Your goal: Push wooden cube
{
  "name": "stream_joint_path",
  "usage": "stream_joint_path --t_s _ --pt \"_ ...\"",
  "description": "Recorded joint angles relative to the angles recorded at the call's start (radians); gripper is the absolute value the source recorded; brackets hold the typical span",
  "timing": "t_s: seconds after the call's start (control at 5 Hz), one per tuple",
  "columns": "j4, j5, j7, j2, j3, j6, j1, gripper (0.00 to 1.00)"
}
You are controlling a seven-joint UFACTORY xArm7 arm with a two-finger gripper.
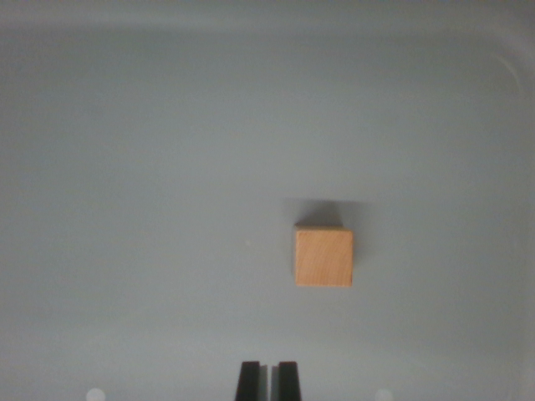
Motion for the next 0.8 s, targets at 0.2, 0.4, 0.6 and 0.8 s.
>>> stream_joint_path --t_s 0.2,0.4,0.6,0.8 --pt "-0.032 -0.0024 -0.002 0.006 -0.003 -0.035 -0.0018 0.0" --pt "-0.032 -0.0024 -0.002 0.006 -0.003 -0.035 -0.0018 0.0" --pt "-0.066 -0.0048 -0.004 0.011 -0.007 -0.071 -0.0037 0.0" --pt "-0.066 -0.0048 -0.004 0.011 -0.007 -0.071 -0.0037 0.0"
